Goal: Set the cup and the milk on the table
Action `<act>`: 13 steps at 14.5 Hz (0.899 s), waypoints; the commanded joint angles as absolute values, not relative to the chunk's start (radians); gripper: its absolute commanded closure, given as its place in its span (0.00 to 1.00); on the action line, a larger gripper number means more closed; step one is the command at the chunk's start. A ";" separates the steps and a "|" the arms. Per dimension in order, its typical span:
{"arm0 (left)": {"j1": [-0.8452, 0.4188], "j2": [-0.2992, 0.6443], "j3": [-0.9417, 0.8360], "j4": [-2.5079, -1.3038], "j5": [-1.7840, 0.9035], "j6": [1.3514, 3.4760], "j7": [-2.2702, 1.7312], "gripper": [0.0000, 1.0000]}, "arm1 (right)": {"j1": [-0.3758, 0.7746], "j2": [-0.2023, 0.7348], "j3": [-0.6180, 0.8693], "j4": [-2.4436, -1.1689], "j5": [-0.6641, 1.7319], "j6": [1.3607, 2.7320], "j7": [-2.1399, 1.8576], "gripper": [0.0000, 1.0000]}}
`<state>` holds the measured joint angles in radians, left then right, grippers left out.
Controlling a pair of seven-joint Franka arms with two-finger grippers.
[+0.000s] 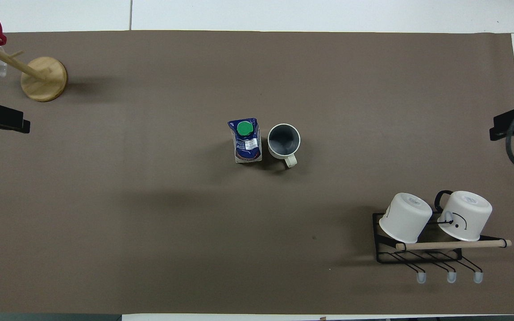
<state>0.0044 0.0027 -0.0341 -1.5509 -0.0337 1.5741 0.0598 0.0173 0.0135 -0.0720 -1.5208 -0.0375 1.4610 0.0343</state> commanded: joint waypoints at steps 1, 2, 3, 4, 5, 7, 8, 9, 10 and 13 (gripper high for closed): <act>0.011 -0.015 -0.035 -1.569 -0.018 1.569 0.069 0.00 | 0.002 0.009 -0.067 -1.528 -0.017 1.460 0.011 0.00; 0.012 -0.017 -0.035 -1.569 -0.018 1.569 0.069 0.00 | 0.002 0.009 -0.067 -1.528 -0.017 1.459 0.011 0.00; 0.012 -0.015 -0.035 -1.569 -0.018 1.569 0.069 0.00 | 0.002 0.009 -0.067 -1.528 -0.017 1.459 0.011 0.00; 0.012 -0.015 -0.035 -1.569 -0.018 1.569 0.069 0.00 | 0.002 0.009 -0.067 -1.528 -0.017 1.459 0.011 0.00; 0.012 -0.017 -0.035 -1.569 -0.018 1.569 0.069 0.00 | 0.002 0.009 -0.067 -1.528 -0.017 1.459 0.011 0.00; 0.012 -0.017 -0.035 -1.569 -0.018 1.569 0.069 0.00 | 0.002 0.009 -0.067 -1.528 -0.017 1.459 0.011 0.00; 0.012 -0.017 -0.035 -1.569 -0.018 1.569 0.069 0.00 | 0.002 0.009 -0.067 -1.528 -0.017 1.460 0.011 0.00; 0.012 -0.015 -0.035 -1.569 -0.018 1.569 0.069 0.00 | 0.002 0.009 -0.067 -1.528 -0.017 1.459 0.011 0.00; 0.012 -0.015 -0.035 -1.569 -0.018 1.569 0.069 0.00 | 0.002 0.009 -0.067 -1.528 -0.017 1.459 0.011 0.00; 0.012 -0.017 -0.035 -1.569 -0.018 1.569 0.069 0.00 | 0.003 0.006 -0.067 -1.537 -0.015 1.462 0.014 0.00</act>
